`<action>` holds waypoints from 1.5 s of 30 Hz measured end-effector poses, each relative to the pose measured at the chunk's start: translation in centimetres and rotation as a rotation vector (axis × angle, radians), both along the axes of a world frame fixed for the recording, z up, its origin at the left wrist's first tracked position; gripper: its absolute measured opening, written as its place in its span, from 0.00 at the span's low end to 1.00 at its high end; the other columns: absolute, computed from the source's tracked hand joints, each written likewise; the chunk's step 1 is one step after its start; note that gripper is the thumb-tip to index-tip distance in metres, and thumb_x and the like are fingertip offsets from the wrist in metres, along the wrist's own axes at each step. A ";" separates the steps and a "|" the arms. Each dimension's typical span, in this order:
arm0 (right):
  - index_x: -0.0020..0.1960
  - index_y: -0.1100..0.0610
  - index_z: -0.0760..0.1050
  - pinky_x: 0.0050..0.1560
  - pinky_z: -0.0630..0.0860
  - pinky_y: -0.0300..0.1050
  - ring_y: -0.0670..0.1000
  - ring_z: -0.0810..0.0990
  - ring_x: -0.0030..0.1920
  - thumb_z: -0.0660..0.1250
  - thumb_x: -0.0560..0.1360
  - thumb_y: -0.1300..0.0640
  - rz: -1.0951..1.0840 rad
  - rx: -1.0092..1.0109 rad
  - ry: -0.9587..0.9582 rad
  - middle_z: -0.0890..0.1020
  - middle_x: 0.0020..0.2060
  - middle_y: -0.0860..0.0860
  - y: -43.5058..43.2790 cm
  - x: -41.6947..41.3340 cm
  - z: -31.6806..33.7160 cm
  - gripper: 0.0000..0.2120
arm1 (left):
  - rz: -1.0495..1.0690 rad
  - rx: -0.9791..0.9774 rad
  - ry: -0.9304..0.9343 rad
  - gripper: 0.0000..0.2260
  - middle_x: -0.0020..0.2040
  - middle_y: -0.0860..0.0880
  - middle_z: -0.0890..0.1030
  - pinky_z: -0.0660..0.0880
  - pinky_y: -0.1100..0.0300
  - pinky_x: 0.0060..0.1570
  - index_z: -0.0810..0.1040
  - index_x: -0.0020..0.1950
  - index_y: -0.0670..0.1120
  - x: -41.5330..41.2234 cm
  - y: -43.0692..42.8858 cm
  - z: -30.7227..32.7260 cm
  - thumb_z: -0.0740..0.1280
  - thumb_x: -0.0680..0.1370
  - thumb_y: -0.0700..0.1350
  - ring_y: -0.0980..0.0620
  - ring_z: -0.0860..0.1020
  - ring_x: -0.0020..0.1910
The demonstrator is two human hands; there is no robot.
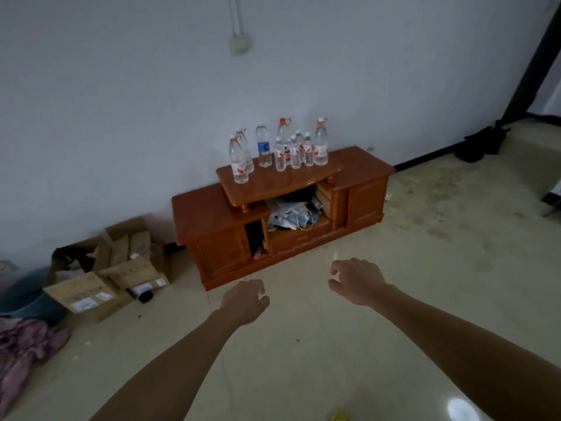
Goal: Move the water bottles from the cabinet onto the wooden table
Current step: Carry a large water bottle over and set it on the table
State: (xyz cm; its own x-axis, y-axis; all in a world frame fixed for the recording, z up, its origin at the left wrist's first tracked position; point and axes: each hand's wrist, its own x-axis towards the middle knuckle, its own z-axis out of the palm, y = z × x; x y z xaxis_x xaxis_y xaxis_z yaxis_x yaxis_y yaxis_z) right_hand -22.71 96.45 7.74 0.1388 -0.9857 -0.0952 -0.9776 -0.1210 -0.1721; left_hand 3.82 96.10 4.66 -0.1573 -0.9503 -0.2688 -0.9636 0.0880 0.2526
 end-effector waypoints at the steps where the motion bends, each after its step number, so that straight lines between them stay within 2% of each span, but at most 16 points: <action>1: 0.61 0.48 0.75 0.50 0.72 0.45 0.52 0.79 0.53 0.62 0.76 0.43 0.015 -0.002 -0.004 0.81 0.53 0.48 -3.5 -0.1 0.3 0.17 | 0.024 0.002 0.007 0.14 0.61 0.50 0.77 0.75 0.53 0.55 0.74 0.61 0.52 0.1 -2.9 0.3 0.61 0.79 0.57 0.48 0.76 0.57; 8: 0.55 0.50 0.76 0.47 0.73 0.45 0.52 0.80 0.49 0.64 0.75 0.44 0.137 -0.024 -0.046 0.82 0.49 0.49 -23.7 2.8 2.5 0.13 | 0.147 -0.028 0.056 0.12 0.55 0.50 0.79 0.75 0.55 0.49 0.77 0.57 0.50 2.5 -18.5 2.2 0.62 0.79 0.54 0.48 0.78 0.53; 14: 0.58 0.51 0.74 0.45 0.74 0.46 0.53 0.79 0.48 0.62 0.77 0.45 0.249 0.013 -0.014 0.80 0.49 0.50 -36.0 7.1 1.0 0.14 | 0.247 0.033 0.117 0.09 0.48 0.50 0.80 0.77 0.53 0.49 0.77 0.52 0.48 6.3 -28.8 1.0 0.63 0.78 0.52 0.49 0.79 0.47; 19: 0.49 0.53 0.73 0.39 0.74 0.46 0.51 0.76 0.38 0.61 0.78 0.48 0.258 0.070 -0.016 0.76 0.36 0.48 -49.2 11.4 0.4 0.09 | 0.282 0.008 0.127 0.09 0.46 0.51 0.81 0.77 0.54 0.47 0.77 0.51 0.50 10.4 -41.9 0.4 0.63 0.76 0.53 0.49 0.80 0.46; 25: 0.53 0.50 0.74 0.44 0.78 0.47 0.49 0.78 0.41 0.62 0.77 0.44 0.212 0.009 -0.029 0.79 0.42 0.47 -63.5 15.2 2.8 0.11 | 0.257 -0.005 0.134 0.10 0.51 0.52 0.80 0.75 0.56 0.50 0.77 0.55 0.51 14.5 -56.7 2.5 0.62 0.77 0.53 0.50 0.78 0.51; 29: 0.54 0.49 0.75 0.45 0.76 0.45 0.49 0.79 0.43 0.63 0.75 0.43 0.180 -0.019 -0.014 0.80 0.44 0.46 -70.8 16.5 2.5 0.12 | 0.230 0.019 0.175 0.08 0.46 0.54 0.78 0.73 0.58 0.45 0.78 0.54 0.50 15.5 -63.5 2.3 0.62 0.79 0.50 0.52 0.78 0.46; 32: 0.55 0.49 0.75 0.46 0.75 0.45 0.48 0.79 0.46 0.64 0.75 0.43 0.183 -0.021 -0.014 0.80 0.46 0.46 -76.7 17.8 1.9 0.13 | 0.258 0.050 0.194 0.08 0.48 0.53 0.79 0.71 0.59 0.45 0.78 0.54 0.50 16.2 -68.0 1.1 0.62 0.79 0.50 0.53 0.77 0.46; 35: 0.55 0.51 0.75 0.46 0.76 0.45 0.48 0.79 0.44 0.64 0.76 0.44 0.239 -0.078 -0.009 0.81 0.46 0.47 -83.2 19.8 0.8 0.13 | 0.304 0.076 0.199 0.04 0.45 0.55 0.78 0.74 0.58 0.45 0.76 0.49 0.53 17.1 -72.6 -0.7 0.63 0.79 0.50 0.54 0.78 0.44; 38: 0.53 0.51 0.73 0.44 0.78 0.44 0.47 0.78 0.42 0.64 0.77 0.45 0.295 -0.146 -0.048 0.80 0.46 0.49 -90.1 22.3 -0.3 0.11 | 0.379 0.090 0.195 0.07 0.45 0.53 0.80 0.78 0.57 0.47 0.76 0.50 0.50 17.9 -77.4 -1.8 0.62 0.79 0.52 0.52 0.80 0.44; 42: 0.60 0.52 0.72 0.46 0.80 0.48 0.52 0.80 0.51 0.64 0.76 0.43 0.377 -0.191 -0.104 0.79 0.55 0.51 -98.9 26.3 -1.6 0.17 | 0.491 0.123 0.189 0.05 0.43 0.53 0.80 0.79 0.58 0.48 0.76 0.49 0.51 18.9 -82.7 -2.7 0.63 0.79 0.51 0.54 0.80 0.42; 45: 0.60 0.52 0.72 0.51 0.78 0.52 0.55 0.77 0.56 0.63 0.76 0.43 0.432 -0.165 -0.070 0.77 0.56 0.52 -104.2 29.4 -2.9 0.18 | 0.591 0.149 0.223 0.04 0.42 0.53 0.79 0.78 0.60 0.44 0.75 0.49 0.51 19.9 -85.6 -4.1 0.63 0.79 0.50 0.55 0.80 0.40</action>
